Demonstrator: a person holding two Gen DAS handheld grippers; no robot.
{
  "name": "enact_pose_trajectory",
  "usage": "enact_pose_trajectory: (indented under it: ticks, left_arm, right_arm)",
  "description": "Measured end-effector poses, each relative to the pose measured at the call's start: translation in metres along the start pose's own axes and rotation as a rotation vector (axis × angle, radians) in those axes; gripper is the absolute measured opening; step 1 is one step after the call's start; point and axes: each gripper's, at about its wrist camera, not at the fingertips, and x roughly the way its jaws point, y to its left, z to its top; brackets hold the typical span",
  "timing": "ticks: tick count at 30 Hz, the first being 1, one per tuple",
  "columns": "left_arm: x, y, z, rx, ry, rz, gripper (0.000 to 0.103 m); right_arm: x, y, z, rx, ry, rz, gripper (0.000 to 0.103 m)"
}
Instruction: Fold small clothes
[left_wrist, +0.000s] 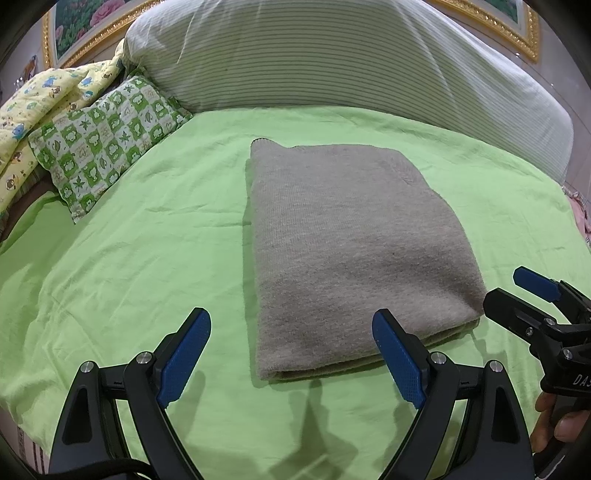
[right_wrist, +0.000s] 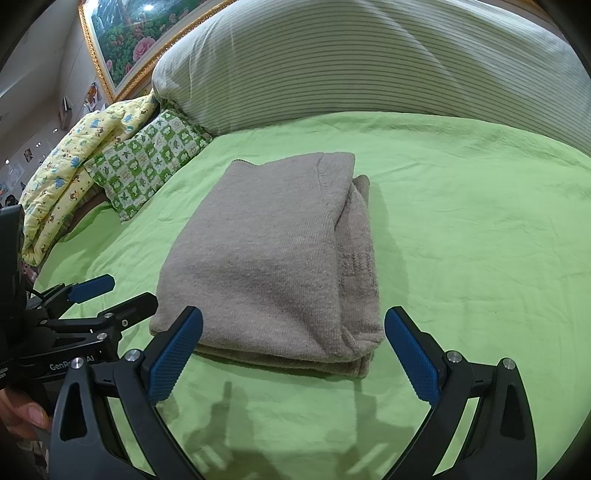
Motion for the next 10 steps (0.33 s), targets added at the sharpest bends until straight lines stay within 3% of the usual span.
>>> enact_pose_trajectory:
  ticks: [10]
  left_arm:
    - [-0.0011, 0.0007, 0.0006, -0.01, -0.001, -0.001, 0.09]
  right_arm:
    - [-0.0024, 0.0059, -0.0024, -0.007, -0.006, -0.002, 0.099]
